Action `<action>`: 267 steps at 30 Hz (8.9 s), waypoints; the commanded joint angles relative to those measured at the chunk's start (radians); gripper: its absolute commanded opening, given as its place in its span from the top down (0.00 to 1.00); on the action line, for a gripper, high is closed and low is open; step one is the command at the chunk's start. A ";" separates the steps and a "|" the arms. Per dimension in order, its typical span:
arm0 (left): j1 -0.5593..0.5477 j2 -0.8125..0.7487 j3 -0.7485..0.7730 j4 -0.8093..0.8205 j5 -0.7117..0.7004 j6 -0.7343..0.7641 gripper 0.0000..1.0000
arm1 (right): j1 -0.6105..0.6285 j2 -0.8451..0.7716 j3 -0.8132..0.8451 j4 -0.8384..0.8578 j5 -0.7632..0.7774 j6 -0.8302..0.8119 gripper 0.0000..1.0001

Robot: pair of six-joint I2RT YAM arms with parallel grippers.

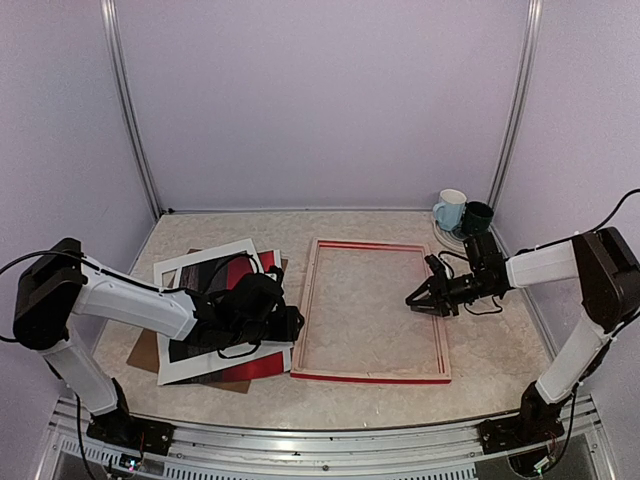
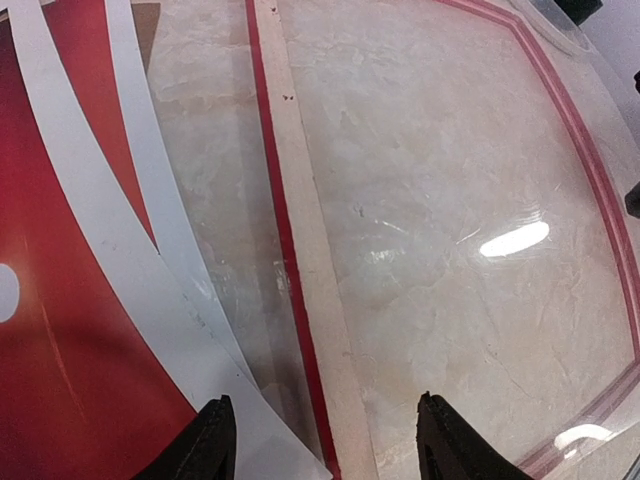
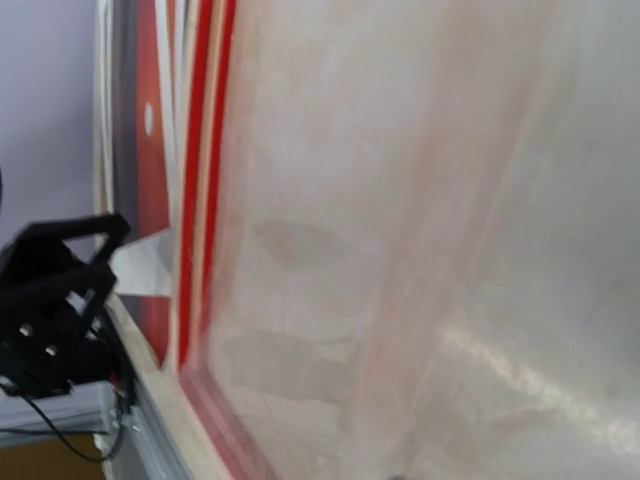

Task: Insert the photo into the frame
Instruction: Place the glass panel at the frame body.

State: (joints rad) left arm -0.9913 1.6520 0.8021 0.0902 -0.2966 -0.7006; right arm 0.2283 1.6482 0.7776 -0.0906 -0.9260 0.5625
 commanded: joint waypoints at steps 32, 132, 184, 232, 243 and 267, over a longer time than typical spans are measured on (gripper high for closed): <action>-0.018 0.044 0.052 -0.021 -0.017 -0.008 0.39 | 0.038 -0.074 -0.038 0.309 -0.188 0.159 1.00; -0.003 -0.035 0.016 -0.038 -0.058 -0.035 0.38 | -0.024 0.055 0.163 0.289 -0.202 0.204 1.00; 0.085 -0.451 -0.245 -0.126 -0.207 -0.154 0.01 | 0.012 0.229 0.063 0.388 -0.024 0.139 1.00; 0.084 -0.371 -0.204 -0.101 -0.196 -0.136 0.01 | -0.019 0.240 0.069 0.298 -0.046 0.058 1.00; 0.083 -0.373 -0.210 -0.099 -0.196 -0.140 0.01 | -0.024 0.232 0.066 0.292 -0.042 0.054 1.00; 0.079 -0.379 -0.224 -0.098 -0.197 -0.148 0.01 | -0.038 0.234 0.060 0.281 -0.046 0.041 1.00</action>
State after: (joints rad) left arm -0.9092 1.2739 0.5758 -0.0299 -0.4969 -0.8490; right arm 0.2073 1.8816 0.8368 0.2047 -0.9638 0.6201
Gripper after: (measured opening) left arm 0.989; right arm 0.004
